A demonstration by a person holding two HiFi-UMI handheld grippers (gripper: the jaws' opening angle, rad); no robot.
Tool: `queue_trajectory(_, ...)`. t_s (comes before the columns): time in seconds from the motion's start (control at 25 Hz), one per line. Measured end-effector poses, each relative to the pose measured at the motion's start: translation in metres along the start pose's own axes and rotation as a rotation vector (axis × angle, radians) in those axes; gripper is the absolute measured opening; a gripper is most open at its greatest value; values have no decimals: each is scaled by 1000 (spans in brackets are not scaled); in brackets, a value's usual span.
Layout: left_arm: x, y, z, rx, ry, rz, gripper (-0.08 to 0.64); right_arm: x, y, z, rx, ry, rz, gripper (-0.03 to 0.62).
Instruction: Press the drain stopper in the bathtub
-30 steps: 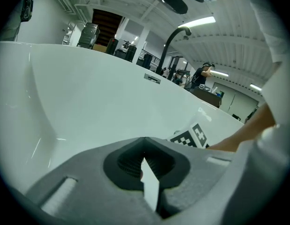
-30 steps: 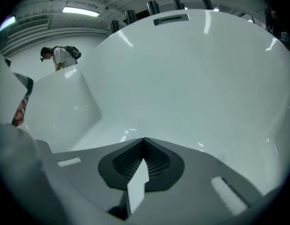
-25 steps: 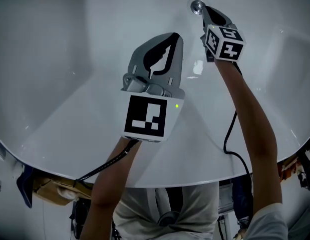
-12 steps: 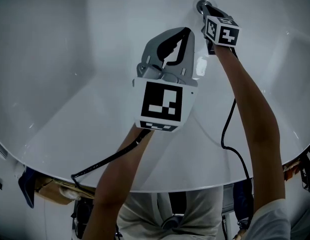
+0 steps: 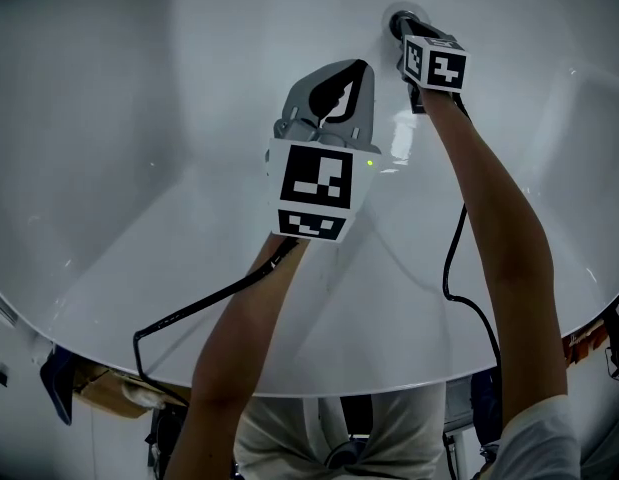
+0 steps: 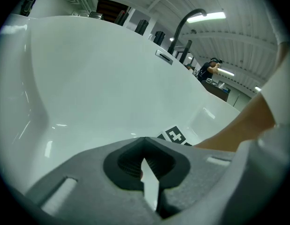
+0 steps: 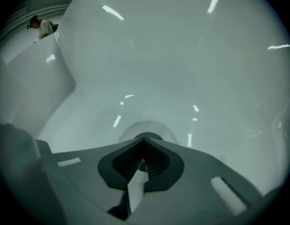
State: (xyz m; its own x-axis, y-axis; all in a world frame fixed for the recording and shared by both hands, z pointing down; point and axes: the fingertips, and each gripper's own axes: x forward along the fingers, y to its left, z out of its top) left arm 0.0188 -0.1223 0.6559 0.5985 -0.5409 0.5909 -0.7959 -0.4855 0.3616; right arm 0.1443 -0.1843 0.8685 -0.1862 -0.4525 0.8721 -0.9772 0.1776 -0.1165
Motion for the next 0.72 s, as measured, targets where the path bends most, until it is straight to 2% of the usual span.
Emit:
queue_trajectory(0.36, 17, 6, -17, 20, 16, -7, 2, 13, -3, -14, 5, 84, -19, 0)
queue_trajectory(0.6, 22, 6, -6, 33, 8, -4, 2, 18, -5, -8, -19, 162, -39, 2)
queue_trajectory(0.72, 17, 2, -3, 56, 12, -6, 2, 14, -3, -9, 7, 141, -45, 0)
